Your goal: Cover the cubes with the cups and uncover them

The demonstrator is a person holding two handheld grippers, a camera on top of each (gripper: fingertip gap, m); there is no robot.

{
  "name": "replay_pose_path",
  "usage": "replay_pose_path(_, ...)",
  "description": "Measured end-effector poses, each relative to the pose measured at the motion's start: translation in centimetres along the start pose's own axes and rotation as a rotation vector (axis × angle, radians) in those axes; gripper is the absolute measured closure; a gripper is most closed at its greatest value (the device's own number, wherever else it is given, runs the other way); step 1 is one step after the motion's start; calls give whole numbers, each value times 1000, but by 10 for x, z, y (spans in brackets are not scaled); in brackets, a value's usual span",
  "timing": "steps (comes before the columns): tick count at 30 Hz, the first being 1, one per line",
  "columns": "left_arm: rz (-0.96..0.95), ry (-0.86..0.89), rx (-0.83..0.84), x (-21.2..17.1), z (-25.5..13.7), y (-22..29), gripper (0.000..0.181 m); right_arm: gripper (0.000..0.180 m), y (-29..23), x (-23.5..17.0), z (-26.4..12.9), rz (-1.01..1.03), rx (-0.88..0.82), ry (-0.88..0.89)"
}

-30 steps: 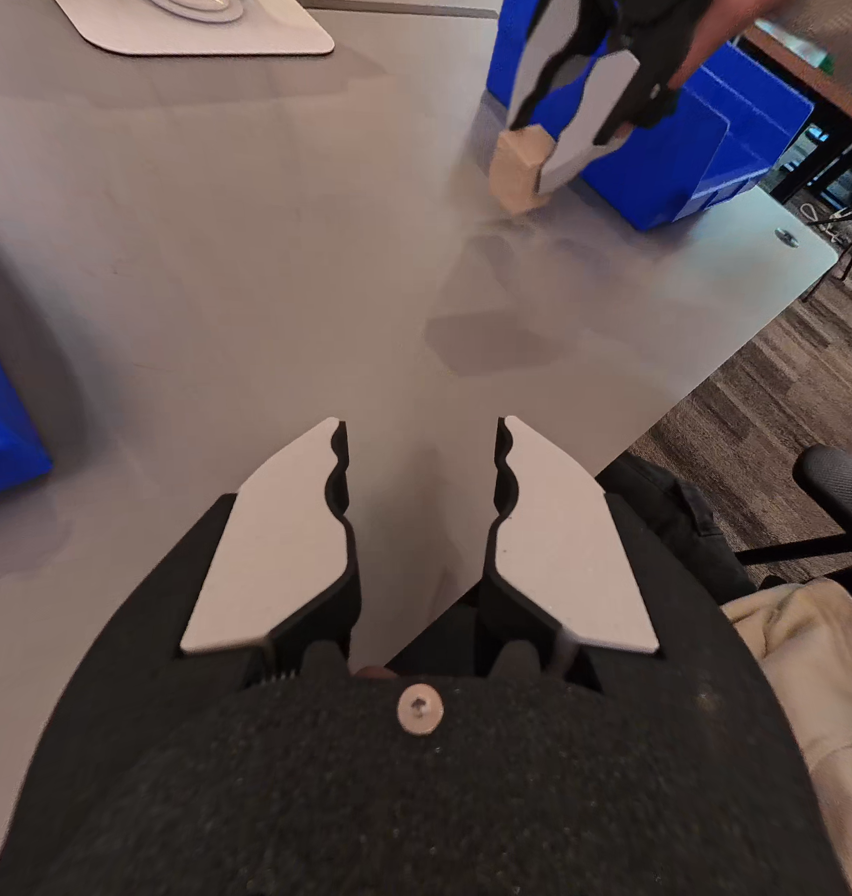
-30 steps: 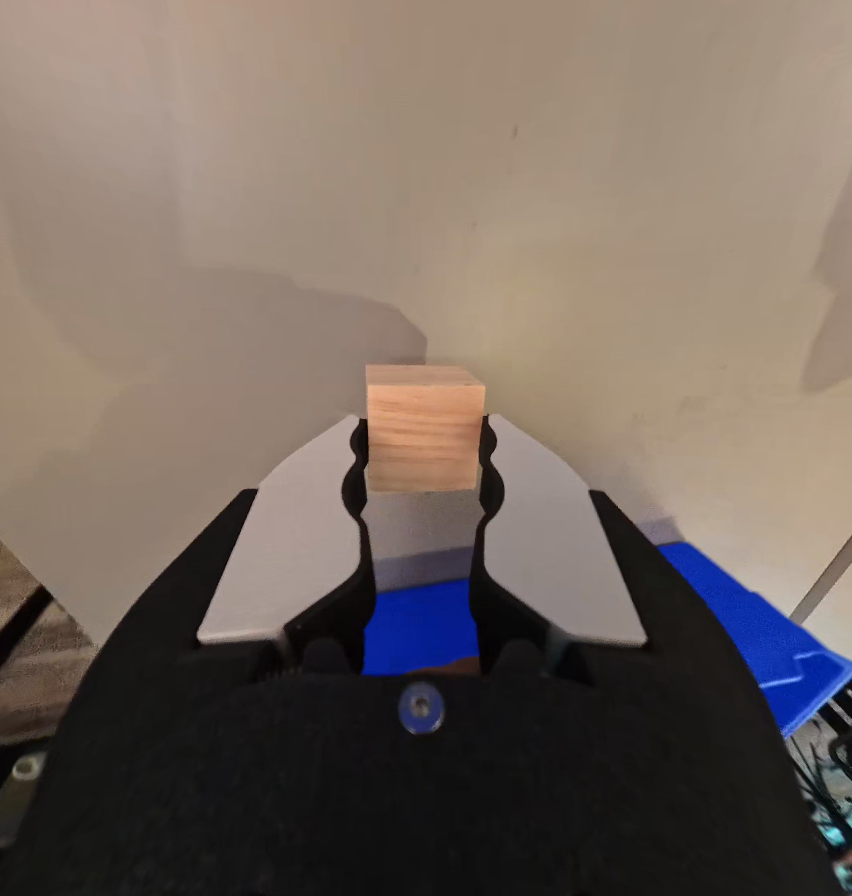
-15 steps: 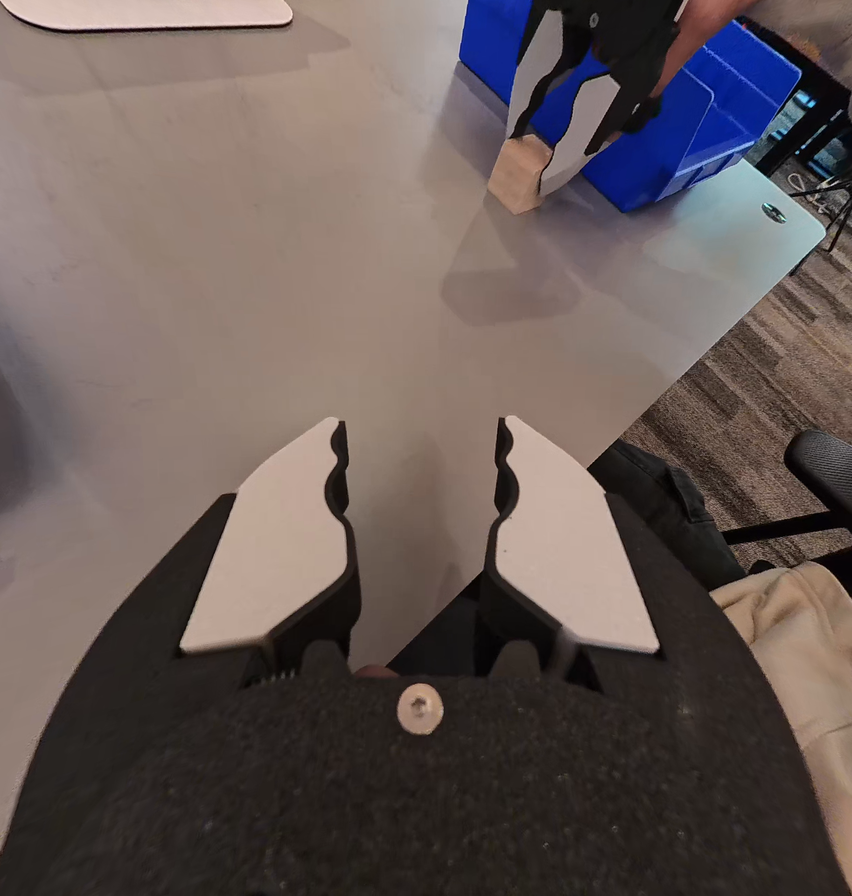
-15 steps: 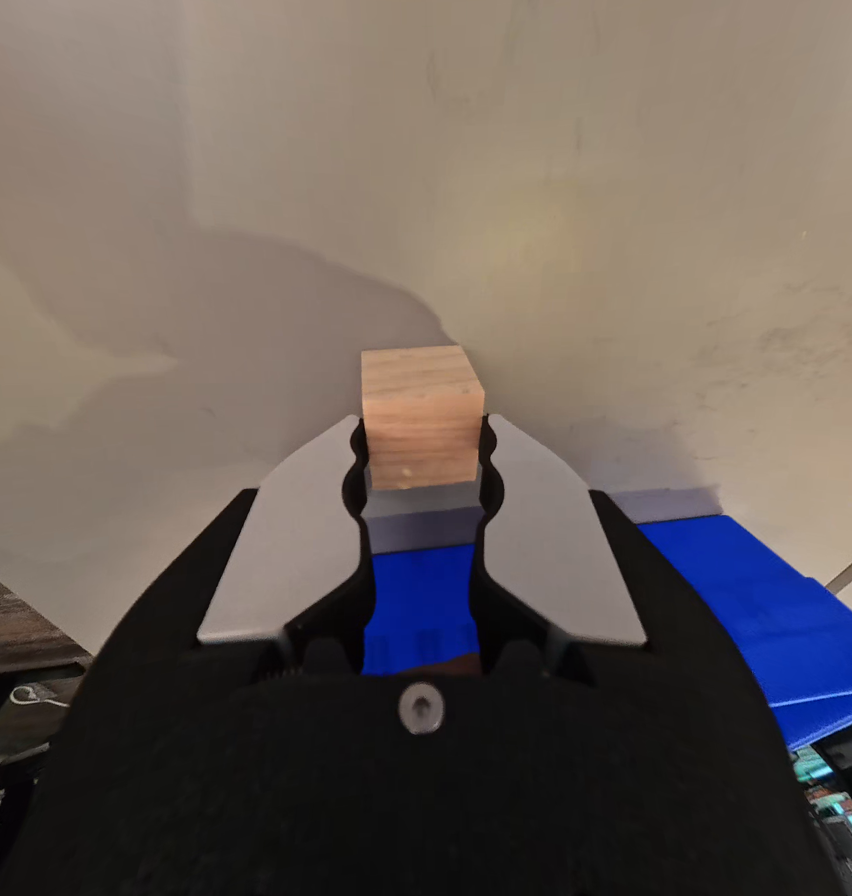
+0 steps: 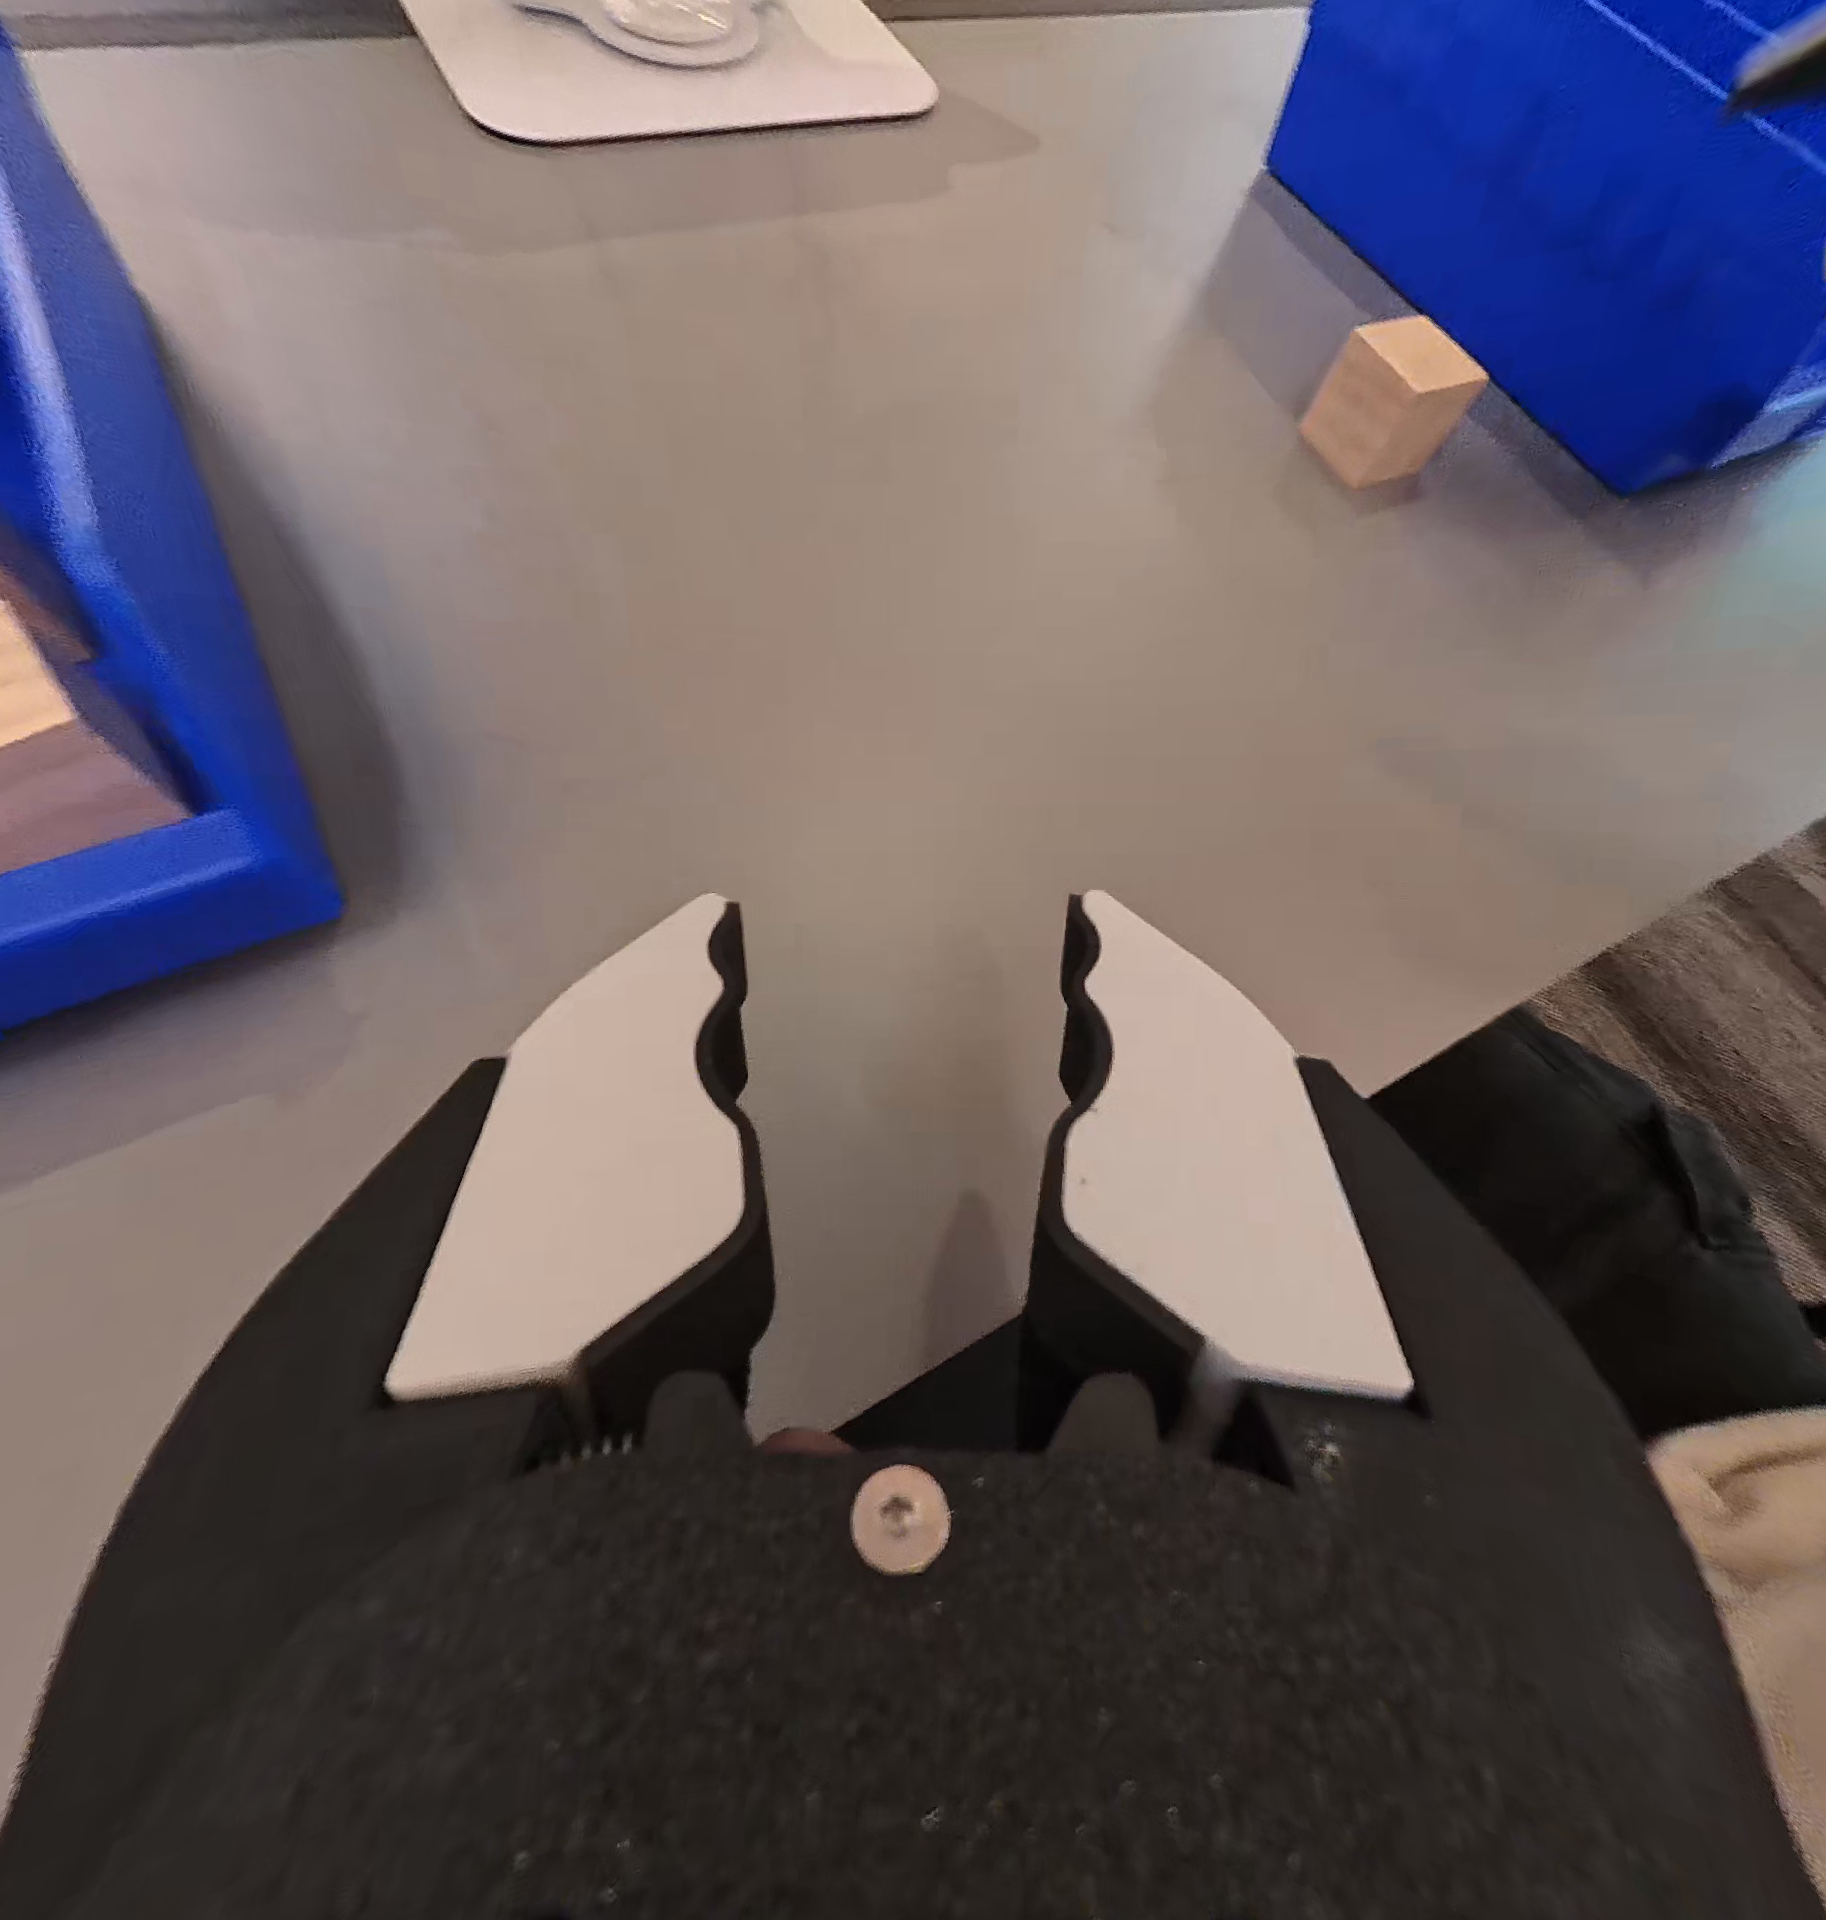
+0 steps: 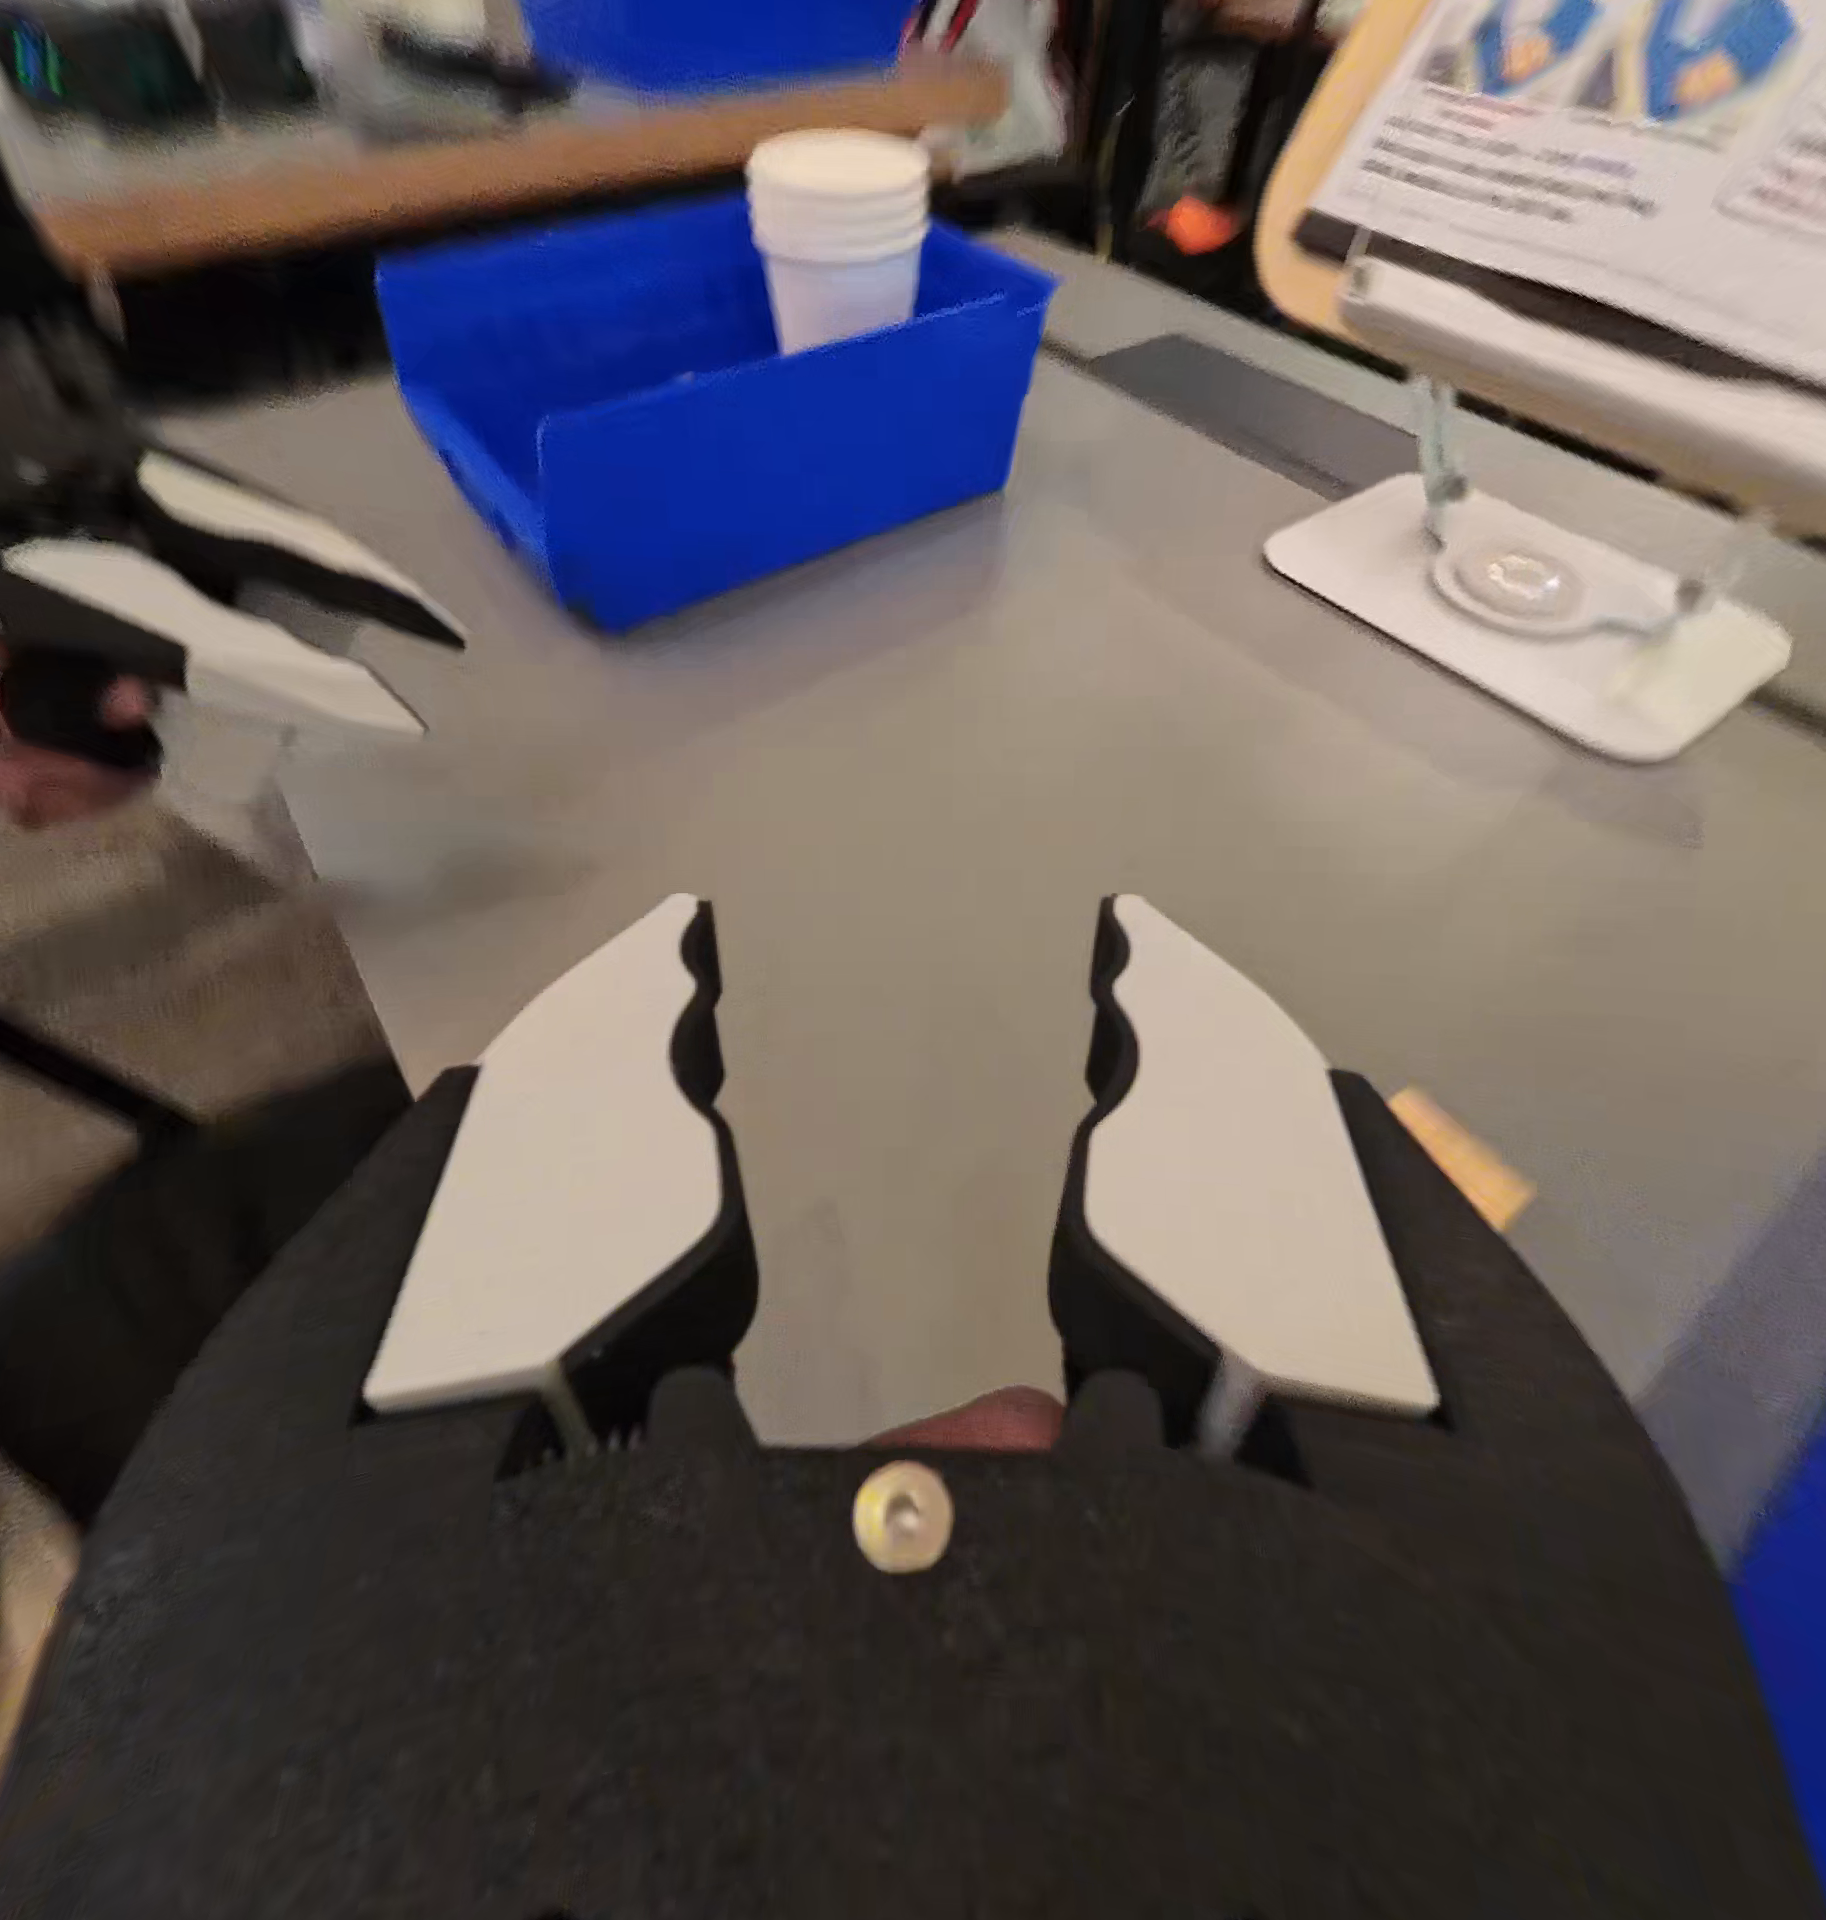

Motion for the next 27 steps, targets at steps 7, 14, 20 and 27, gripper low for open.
replay_pose_path(7,1,8,152,-9,-12,-7,124,114,-28,-53,-21,125,-186,56)
replay_pose_path(14,14,-38,375,32,-33,-64,122,121,-28,-63,-15,123,-156,34)
replay_pose_path(20,-35,-236,516,74,9,-165,117,120,-29,-67,-8,134,-112,1)
replay_pose_path(27,-245,-432,542,78,69,-258,116,120,-27,-64,-10,148,-91,2)
Point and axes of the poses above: each gripper's, where its closed fingertips meet, z out along the fingers, x out of its top, y = z × x across the jaws, the point moved 8 cm from there along -z, back along the fingers, and after that the axes turned 13 degrees about y, right-handed, at the moved point
